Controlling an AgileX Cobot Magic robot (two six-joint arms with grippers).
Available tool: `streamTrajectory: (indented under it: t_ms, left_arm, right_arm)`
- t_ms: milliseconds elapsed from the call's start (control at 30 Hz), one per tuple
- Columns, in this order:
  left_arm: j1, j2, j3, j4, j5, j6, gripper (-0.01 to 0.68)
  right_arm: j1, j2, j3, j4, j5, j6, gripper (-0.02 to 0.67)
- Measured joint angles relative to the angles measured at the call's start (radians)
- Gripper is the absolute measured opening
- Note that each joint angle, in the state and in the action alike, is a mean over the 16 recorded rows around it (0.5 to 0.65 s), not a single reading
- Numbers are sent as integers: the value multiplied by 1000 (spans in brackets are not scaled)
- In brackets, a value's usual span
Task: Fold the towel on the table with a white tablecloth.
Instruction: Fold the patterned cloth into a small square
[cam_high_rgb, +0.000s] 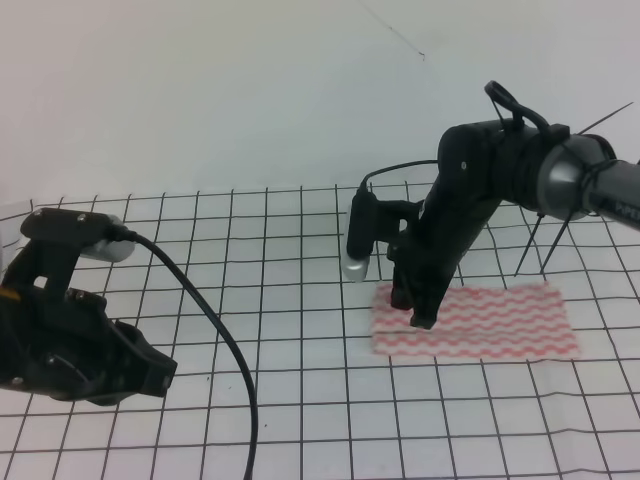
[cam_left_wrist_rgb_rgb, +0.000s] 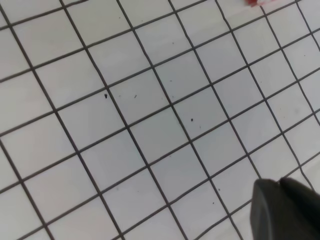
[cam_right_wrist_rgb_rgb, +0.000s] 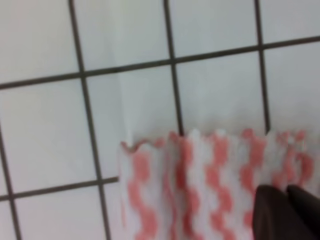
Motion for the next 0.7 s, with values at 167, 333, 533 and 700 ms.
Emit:
streamTrajectory:
  t_ms: [167, 333, 533, 700]
  left_arm:
    - [0, 0, 0, 0, 1, 0, 0]
    - [0, 0, 0, 0, 2, 0, 0]
    - [0, 0, 0, 0, 1, 0, 0]
    - [0, 0, 0, 0, 1, 0, 0]
  right_arm:
    - [0, 0, 0, -10, -23, 0, 17]
    - [-3, 0, 0, -16, -48, 0, 3]
    - [-9, 0, 0, -29, -68, 2, 1]
    - [-15, 1, 0, -34, -78, 5, 1]
